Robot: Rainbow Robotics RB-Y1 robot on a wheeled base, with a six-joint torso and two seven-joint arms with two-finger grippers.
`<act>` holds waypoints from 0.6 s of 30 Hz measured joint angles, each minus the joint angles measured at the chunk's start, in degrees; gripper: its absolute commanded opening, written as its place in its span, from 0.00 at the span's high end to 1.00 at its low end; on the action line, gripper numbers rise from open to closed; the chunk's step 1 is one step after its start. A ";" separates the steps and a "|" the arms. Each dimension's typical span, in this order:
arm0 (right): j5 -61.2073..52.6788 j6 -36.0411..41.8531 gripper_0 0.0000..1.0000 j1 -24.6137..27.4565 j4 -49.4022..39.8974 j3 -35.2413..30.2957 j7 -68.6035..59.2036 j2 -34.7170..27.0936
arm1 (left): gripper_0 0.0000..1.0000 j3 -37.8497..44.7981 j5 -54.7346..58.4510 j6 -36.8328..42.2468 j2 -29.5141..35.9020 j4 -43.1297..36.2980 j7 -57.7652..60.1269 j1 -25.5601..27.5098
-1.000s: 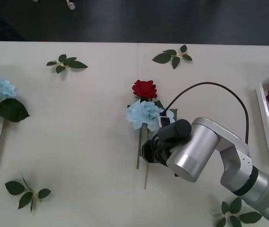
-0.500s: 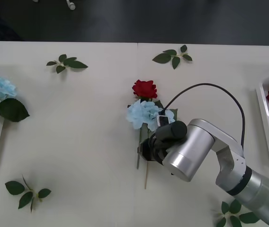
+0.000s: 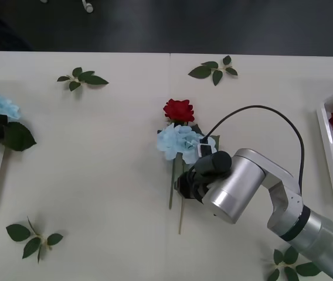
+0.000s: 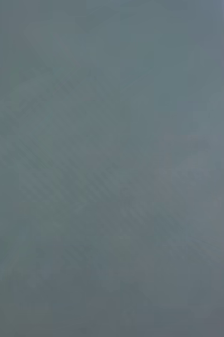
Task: Put the red flowers into the right box and the blue flowers into the left box
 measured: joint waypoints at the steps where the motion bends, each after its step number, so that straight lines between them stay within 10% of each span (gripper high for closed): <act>1: 0.19 -0.16 0.00 0.00 0.03 0.01 0.00 0.00 | 0.00 0.01 0.00 1.46 0.00 1.76 -3.64 -0.84; 9: 2.98 -2.74 0.07 -0.04 0.48 0.69 0.01 0.00 | 0.00 0.05 -1.64 7.00 0.00 17.78 -27.66 -5.68; 16: 3.65 -2.72 0.95 -0.36 1.26 0.82 0.08 -0.01 | 0.00 0.04 -5.83 7.00 0.00 19.38 -38.76 -6.74; 18: 3.64 -2.73 1.00 -0.53 1.51 0.88 0.13 -0.01 | 0.00 -0.03 -6.86 7.00 0.00 19.38 -38.76 -7.78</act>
